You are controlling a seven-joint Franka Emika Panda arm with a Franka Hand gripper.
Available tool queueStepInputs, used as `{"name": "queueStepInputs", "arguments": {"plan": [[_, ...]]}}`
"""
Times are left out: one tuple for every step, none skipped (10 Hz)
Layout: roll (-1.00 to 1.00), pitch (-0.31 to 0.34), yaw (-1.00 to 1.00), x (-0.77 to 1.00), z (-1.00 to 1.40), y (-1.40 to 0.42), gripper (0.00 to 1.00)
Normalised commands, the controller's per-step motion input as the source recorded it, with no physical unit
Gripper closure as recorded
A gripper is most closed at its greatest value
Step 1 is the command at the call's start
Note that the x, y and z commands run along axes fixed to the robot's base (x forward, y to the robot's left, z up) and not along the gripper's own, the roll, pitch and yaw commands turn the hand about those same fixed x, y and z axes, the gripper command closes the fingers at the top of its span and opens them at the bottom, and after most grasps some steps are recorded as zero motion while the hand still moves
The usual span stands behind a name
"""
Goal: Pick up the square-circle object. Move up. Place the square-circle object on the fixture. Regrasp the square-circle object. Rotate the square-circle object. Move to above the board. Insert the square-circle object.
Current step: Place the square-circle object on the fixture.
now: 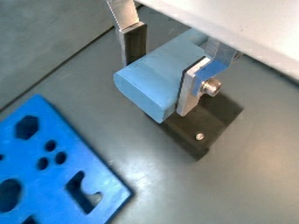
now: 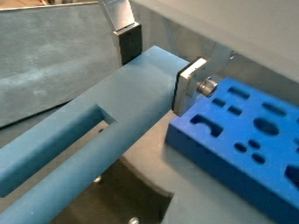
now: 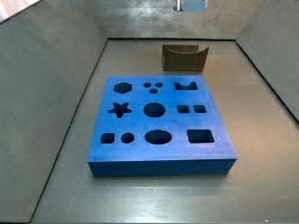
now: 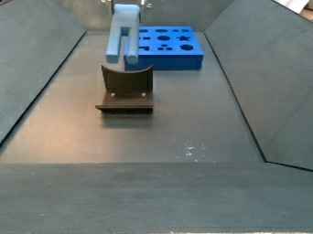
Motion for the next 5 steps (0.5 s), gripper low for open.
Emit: {"name": "queueStepInputs", "arguments": {"plan": [[-1.0, 0.176, -0.02, 0.06, 0.0, 0.03, 1.0], [-1.0, 0.18, -0.03, 0.07, -0.01, 0.03, 1.0], [-1.0, 0.188, -0.05, 0.08, -0.02, 0.04, 1.0], [-1.0, 0.194, -0.07, 0.09, -0.02, 0.04, 1.0], [-1.0, 0.195, -0.09, 0.08, -0.02, 0.04, 1.0]]}}
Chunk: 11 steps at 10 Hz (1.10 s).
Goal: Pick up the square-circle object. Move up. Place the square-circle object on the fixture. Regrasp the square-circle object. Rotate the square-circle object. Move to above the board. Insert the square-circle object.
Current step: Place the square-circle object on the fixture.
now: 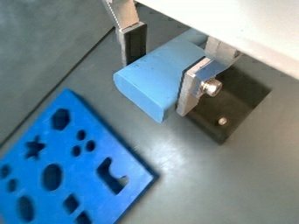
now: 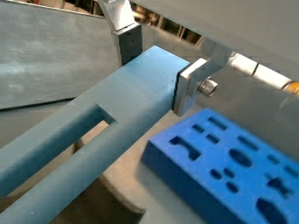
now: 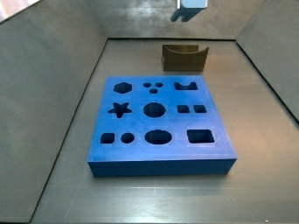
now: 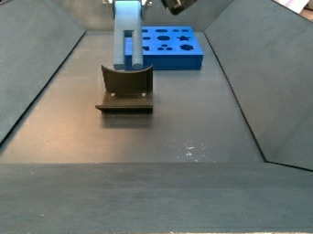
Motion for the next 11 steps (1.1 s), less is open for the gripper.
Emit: {"name": "queueStepInputs", "arguments": {"plan": [[-1.0, 0.197, -0.12, 0.08, -0.02, 0.04, 1.0], [-1.0, 0.195, -0.15, 0.07, -0.02, 0.04, 1.0], [-1.0, 0.193, -0.21, 0.08, -0.02, 0.04, 1.0], [-0.93, 0.172, -0.24, 0.08, -0.02, 0.04, 1.0], [-0.75, 0.127, -0.24, 0.08, -0.02, 0.05, 1.0], [-0.52, 0.065, -0.23, 0.08, -0.02, 0.05, 1.0], [-0.35, 0.026, -0.22, 0.08, -0.02, 0.04, 1.0], [-0.24, -0.011, -0.19, 0.07, -0.01, 0.03, 1.0], [-0.18, -0.002, -0.16, 0.09, -1.0, 0.12, 1.0], [-0.17, -0.017, -0.13, 0.09, -1.0, 0.13, 1.0], [-0.16, -0.036, -0.11, 0.11, -1.0, 0.11, 1.0]]}}
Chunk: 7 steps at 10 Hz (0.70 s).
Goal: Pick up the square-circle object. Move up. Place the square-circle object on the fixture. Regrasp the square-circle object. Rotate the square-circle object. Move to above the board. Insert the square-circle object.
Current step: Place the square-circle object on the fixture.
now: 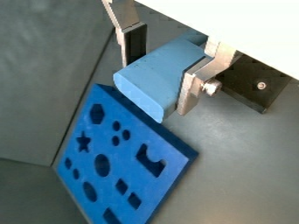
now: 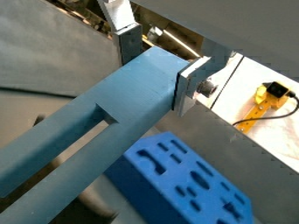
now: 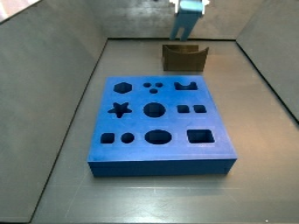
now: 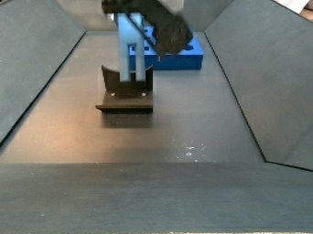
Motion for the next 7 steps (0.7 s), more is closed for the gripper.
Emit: {"name": "queueStepInputs", "arguments": {"plan": [[-0.13, -0.05, -0.08, 0.12, -1.0, 0.1, 1.0], [-0.11, -0.065, -0.06, 0.13, -1.0, 0.1, 1.0], [-0.09, -0.074, -0.05, 0.12, -0.9, 0.09, 1.0], [-0.08, -0.08, -0.03, 0.1, -0.72, 0.06, 1.0], [-0.09, -0.083, -0.01, 0.08, -0.49, 0.04, 1.0], [-0.08, -0.076, 0.0, 0.07, -0.33, 0.04, 1.0], [0.0, 0.0, 0.0, 0.0, 0.0, 0.0, 0.0]]}}
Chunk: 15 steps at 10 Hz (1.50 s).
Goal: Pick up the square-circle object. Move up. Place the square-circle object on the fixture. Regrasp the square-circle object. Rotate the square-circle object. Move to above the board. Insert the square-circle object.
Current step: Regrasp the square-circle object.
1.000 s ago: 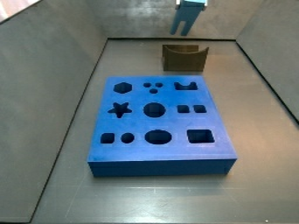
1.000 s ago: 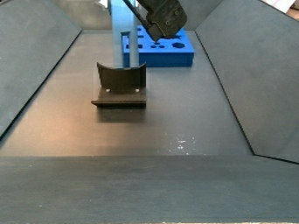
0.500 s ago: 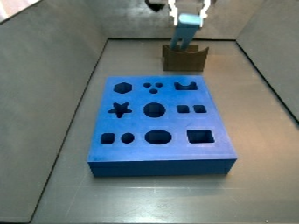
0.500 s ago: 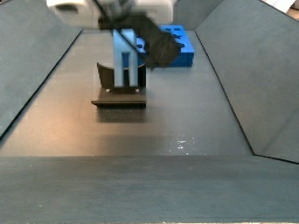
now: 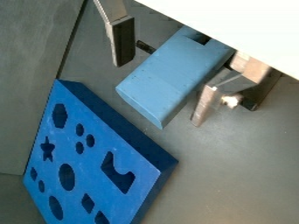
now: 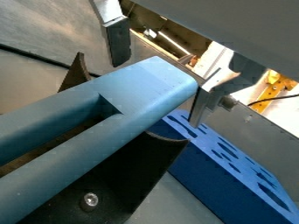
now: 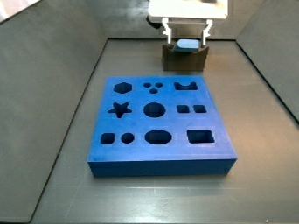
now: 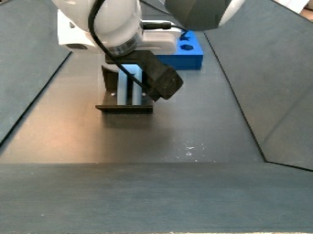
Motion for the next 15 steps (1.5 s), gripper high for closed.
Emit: {"name": "queueStepInputs", "arguments": {"plan": [[0.02, 0.015, 0.02, 0.0, 1.0, 0.0, 0.0], [0.03, 0.016, 0.03, 0.0, 1.0, 0.0, 0.0], [0.04, 0.028, 0.03, -0.02, 1.0, 0.01, 0.0], [0.05, 0.047, 0.02, -0.03, 1.0, 0.01, 0.0], [0.05, 0.063, 0.01, -0.03, 1.0, 0.01, 0.0], [0.05, 0.078, 0.0, -0.03, 0.91, 0.01, 0.0], [0.05, 0.087, -0.01, -0.03, 0.72, 0.01, 0.0], [0.05, 0.098, -0.03, -0.02, 0.41, 0.01, 0.0], [0.05, 0.096, -0.03, -0.02, 0.29, 0.01, 0.0], [0.02, -0.006, -0.01, -1.0, 0.0, 0.0, 0.0], [0.0, -0.05, -0.02, -1.0, -0.02, 0.0, 0.0], [0.01, -0.078, -0.03, -1.0, 0.01, 0.0, 0.0], [0.03, -0.088, -0.03, -1.0, 0.01, 0.0, 0.0], [0.05, -0.105, -0.01, -1.0, 0.01, 0.0, 0.0], [0.06, -0.112, 0.01, -1.0, 0.01, -0.01, 0.0]]}}
